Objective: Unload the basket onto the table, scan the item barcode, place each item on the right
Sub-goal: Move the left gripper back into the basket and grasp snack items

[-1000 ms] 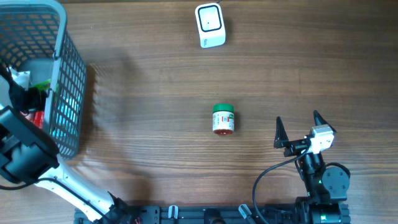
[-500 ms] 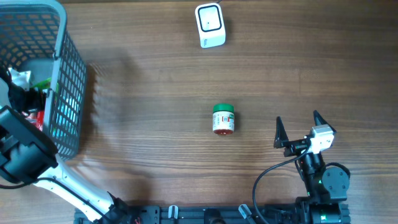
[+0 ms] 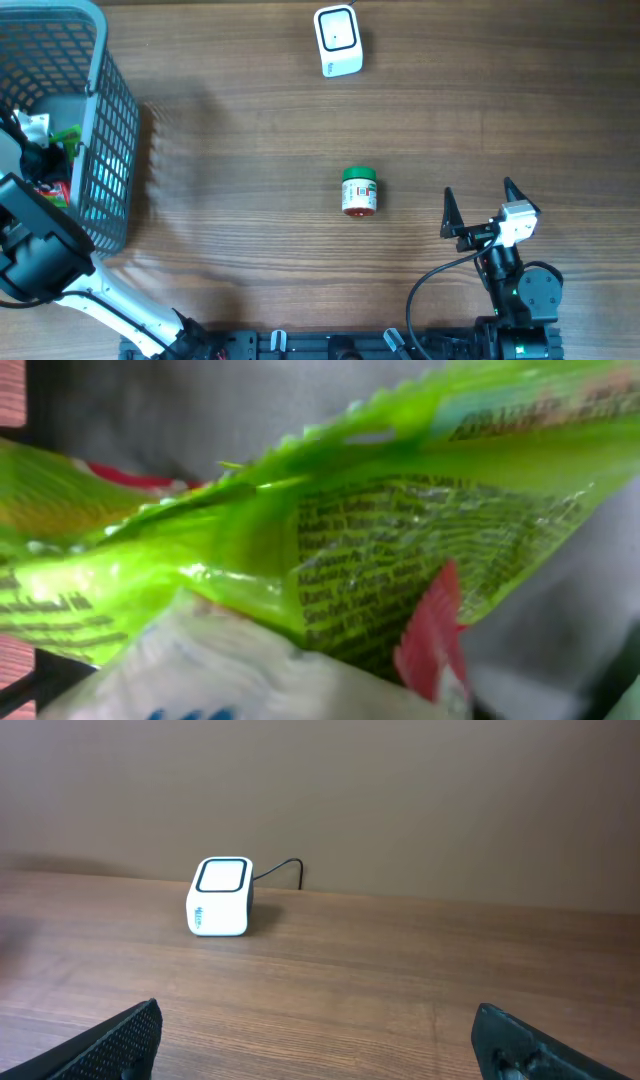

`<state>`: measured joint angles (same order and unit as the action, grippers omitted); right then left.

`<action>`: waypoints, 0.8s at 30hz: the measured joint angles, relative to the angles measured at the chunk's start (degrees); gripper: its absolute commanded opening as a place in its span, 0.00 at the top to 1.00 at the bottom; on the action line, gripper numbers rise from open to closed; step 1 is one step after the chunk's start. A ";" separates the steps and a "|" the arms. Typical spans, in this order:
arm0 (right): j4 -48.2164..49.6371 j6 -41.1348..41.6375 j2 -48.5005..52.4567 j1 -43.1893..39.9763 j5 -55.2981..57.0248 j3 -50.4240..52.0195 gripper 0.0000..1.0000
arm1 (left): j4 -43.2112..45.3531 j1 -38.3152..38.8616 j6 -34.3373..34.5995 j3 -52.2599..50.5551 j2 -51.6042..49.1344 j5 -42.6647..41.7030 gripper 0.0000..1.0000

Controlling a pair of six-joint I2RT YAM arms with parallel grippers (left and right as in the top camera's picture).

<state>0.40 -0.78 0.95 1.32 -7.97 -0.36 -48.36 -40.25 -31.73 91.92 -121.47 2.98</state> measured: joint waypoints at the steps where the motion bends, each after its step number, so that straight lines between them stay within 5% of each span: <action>1: 0.00 -0.02 0.00 0.00 0.00 0.00 0.00 | 0.09 0.00 0.17 0.00 0.07 0.00 0.96; 15: -0.02 0.00 0.00 0.00 0.00 0.00 0.00 | -2.60 2.97 10.86 7.80 2.89 -2.05 0.96; 24: 0.00 0.00 0.00 0.00 0.00 0.02 0.00 | 7.04 12.79 21.86 14.78 35.19 -2.69 0.96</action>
<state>0.40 -0.78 0.95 1.32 -7.97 -0.34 -41.32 -27.46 -9.87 106.69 -86.28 0.30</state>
